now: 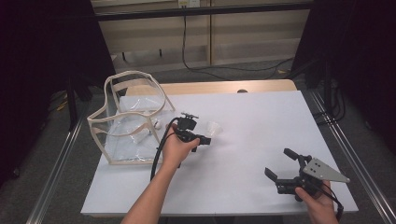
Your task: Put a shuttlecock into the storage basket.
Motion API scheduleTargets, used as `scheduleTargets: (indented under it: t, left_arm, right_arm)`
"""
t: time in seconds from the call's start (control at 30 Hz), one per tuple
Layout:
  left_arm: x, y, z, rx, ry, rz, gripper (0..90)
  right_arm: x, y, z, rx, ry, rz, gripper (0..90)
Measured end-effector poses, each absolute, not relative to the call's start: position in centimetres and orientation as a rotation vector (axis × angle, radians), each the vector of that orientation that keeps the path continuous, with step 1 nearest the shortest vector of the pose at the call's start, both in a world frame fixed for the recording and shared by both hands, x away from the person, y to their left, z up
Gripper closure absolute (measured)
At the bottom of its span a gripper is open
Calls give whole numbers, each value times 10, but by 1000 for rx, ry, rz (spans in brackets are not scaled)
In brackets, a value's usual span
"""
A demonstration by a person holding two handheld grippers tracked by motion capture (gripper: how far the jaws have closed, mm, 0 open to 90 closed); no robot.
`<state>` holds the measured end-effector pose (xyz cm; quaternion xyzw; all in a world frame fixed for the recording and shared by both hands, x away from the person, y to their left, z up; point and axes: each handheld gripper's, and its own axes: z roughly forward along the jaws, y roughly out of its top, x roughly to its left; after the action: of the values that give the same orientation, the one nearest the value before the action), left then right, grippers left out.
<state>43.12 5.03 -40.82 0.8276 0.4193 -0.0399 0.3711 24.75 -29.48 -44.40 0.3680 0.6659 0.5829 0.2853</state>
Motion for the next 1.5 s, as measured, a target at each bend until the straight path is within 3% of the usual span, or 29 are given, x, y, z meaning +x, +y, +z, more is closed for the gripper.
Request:
scheduleTargets:
  t: [1.5]
  left_arm:
    - [431, 56, -351, 2172, 1018, -181, 657]
  right_arm:
    - [248, -295, -444, 982, 1781, 1554, 16]
